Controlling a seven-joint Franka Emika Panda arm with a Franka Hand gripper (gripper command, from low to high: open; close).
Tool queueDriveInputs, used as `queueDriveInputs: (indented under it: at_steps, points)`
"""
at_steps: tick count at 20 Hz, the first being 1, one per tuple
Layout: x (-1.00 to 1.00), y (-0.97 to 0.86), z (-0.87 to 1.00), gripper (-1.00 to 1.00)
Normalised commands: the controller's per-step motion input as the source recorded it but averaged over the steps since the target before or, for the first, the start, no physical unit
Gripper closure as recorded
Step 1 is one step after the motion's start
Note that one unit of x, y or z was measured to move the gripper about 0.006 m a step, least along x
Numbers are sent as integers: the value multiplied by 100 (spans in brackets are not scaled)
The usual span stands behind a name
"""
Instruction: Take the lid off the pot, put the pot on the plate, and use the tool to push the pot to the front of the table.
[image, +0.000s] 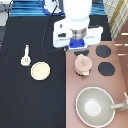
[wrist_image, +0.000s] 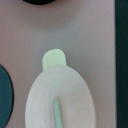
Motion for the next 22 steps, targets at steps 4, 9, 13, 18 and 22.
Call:
queueDriveInputs:
  at_steps: [4, 9, 13, 18, 22]
  points:
    - [28, 47, -57, -100]
    - [9, 46, -57, -100]
    - [-5, 44, -58, -100]
    - [-2, 38, -1, 100]
    - [-4, 24, 10, 100]
